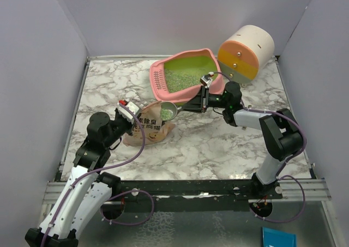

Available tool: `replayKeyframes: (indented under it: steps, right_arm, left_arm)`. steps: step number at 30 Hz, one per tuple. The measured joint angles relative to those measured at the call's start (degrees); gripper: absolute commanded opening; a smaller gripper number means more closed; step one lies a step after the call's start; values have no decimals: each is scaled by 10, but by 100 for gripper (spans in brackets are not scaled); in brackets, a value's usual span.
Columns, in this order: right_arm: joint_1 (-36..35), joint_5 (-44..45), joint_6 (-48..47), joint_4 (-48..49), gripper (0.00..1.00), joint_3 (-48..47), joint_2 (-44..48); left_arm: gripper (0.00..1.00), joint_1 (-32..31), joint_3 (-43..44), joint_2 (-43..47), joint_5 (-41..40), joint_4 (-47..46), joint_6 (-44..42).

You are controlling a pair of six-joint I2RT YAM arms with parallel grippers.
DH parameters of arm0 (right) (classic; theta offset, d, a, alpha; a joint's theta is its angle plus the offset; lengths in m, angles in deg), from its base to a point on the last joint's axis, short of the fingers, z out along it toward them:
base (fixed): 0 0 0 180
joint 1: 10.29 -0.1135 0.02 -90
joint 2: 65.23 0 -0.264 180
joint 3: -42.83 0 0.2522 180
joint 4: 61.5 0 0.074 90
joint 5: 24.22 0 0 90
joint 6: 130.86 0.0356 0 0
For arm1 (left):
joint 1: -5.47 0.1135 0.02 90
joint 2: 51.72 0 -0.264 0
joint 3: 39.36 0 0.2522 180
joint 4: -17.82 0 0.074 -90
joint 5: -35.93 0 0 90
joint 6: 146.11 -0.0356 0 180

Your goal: Fill the litter box with clean litter

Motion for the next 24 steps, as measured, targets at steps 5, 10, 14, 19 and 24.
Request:
replayKeyframes:
  steps: [5, 10, 14, 19, 24]
  right_arm:
    - [9, 0, -1, -4, 1, 8, 5]
    - [32, 0, -14, -27, 1, 31, 35]
    - [58, -1, -16, -31, 1, 51, 59]
    - [79, -7, -15, -30, 1, 64, 67]
    - [92, -14, -6, -16, 1, 79, 68]
  left_arm:
    - [0, 0, 0, 0, 0, 0, 0]
    - [0, 0, 0, -1, 0, 0, 0]
    - [0, 0, 0, -4, -2, -5, 0]
    - [0, 0, 0, -6, -4, -9, 3]
    - [0, 0, -1, -6, -5, -11, 7]
